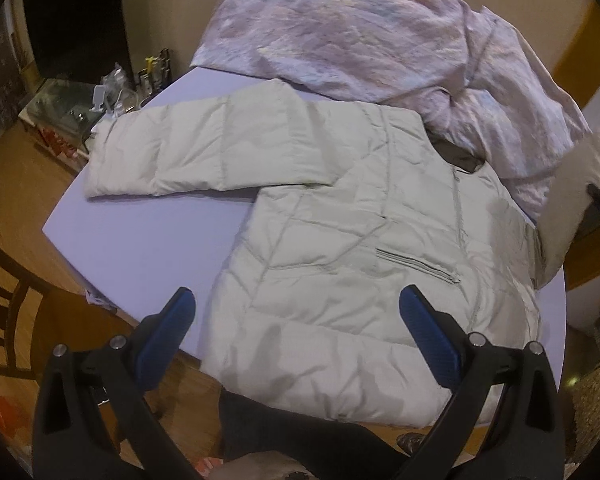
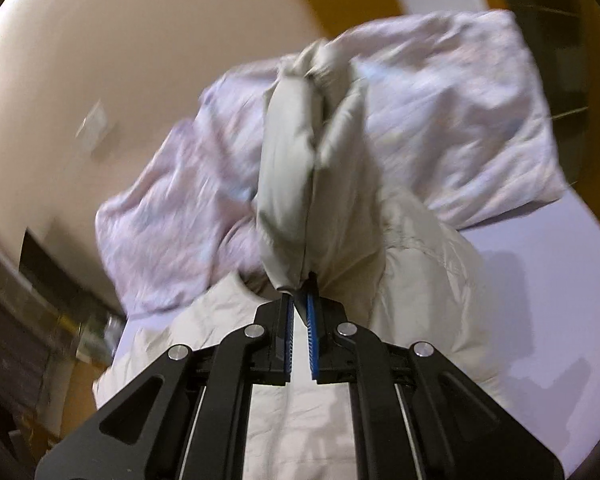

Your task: Fold large clothes

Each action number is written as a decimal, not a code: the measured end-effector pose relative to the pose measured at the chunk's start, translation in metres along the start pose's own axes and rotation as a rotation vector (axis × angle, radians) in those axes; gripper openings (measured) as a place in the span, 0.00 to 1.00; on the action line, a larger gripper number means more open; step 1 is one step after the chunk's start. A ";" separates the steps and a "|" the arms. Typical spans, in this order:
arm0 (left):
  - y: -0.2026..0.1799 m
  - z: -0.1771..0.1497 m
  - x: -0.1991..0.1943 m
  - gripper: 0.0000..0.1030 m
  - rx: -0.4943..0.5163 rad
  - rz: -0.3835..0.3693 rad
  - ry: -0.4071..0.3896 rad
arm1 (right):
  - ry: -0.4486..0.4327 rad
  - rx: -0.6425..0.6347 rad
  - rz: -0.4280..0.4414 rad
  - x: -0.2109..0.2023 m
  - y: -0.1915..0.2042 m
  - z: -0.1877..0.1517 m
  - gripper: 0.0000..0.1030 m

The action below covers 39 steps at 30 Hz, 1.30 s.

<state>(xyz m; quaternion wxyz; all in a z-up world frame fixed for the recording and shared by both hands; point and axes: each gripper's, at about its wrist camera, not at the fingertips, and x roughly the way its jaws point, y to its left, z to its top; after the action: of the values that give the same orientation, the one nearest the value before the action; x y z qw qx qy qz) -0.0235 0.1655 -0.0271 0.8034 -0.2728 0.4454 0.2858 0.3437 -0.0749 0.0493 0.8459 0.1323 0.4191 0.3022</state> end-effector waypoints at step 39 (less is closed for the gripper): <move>0.164 0.071 0.103 0.93 -0.455 -0.059 0.038 | 0.547 -0.294 -0.321 0.209 0.109 -0.158 0.42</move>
<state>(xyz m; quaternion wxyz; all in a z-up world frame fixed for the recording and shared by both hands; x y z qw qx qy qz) -0.0534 0.3500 -0.1147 0.7206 -0.4652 0.3764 0.3502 0.2727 0.1360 -0.1276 0.7489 -0.1446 0.5978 0.2468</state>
